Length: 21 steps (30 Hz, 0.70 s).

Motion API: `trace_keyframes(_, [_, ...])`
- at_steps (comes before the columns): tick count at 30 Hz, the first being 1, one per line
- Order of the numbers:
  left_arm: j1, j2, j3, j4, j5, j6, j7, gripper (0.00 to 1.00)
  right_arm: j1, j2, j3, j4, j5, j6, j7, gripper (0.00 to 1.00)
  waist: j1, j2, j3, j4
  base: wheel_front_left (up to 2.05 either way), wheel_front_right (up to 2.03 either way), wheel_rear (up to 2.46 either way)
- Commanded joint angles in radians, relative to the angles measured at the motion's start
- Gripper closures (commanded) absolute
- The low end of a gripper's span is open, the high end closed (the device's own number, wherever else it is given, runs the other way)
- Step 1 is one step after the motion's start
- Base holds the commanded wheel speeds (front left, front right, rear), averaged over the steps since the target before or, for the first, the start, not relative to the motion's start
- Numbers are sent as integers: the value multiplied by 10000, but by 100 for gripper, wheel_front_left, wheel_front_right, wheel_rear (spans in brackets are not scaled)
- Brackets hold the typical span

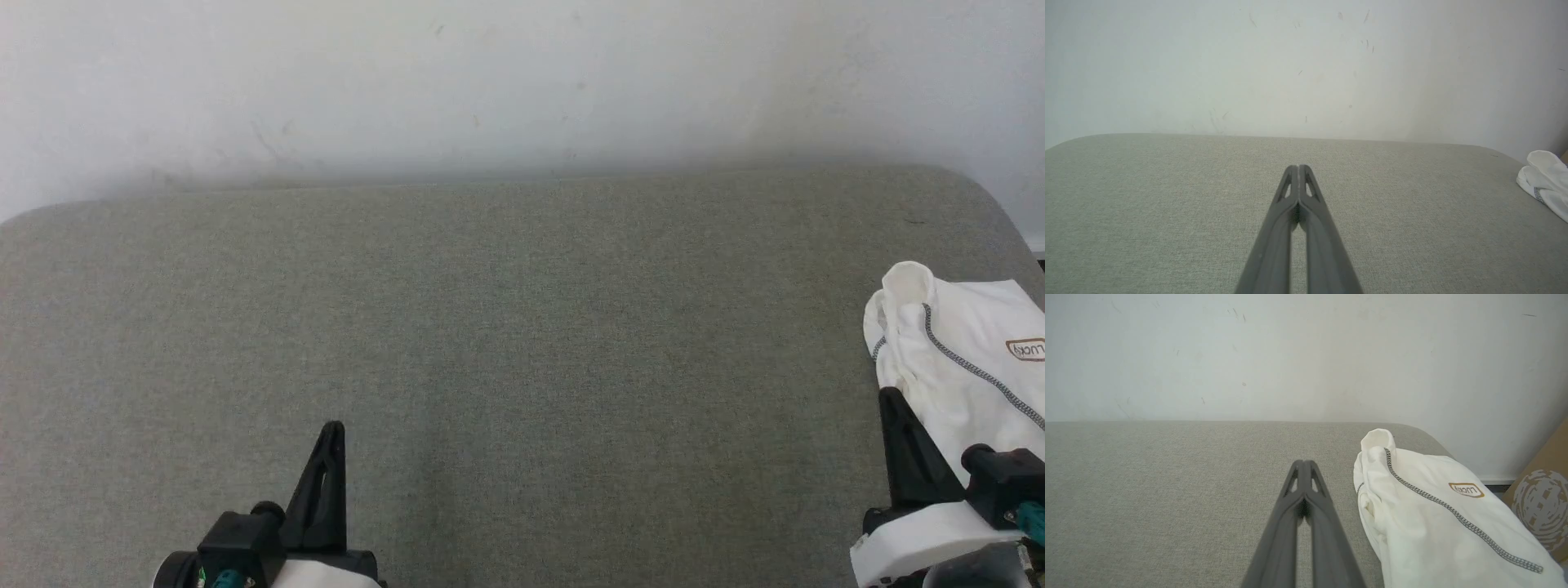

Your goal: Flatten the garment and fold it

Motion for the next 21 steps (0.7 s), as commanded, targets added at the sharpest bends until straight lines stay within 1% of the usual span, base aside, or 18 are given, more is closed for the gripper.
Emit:
trace_keyframes(1, [-183,-46,69,41,159,-19,62,100,-152,9,44,-44,-49,-2,48,100,0,0,-9,0,0,0,0])
trace_keyframes(21, [-436,-98,221,127,437,-34,450,100,-286,14,281,-96,-157,-3,293,100,0,0,-83,-1,0,0,0])
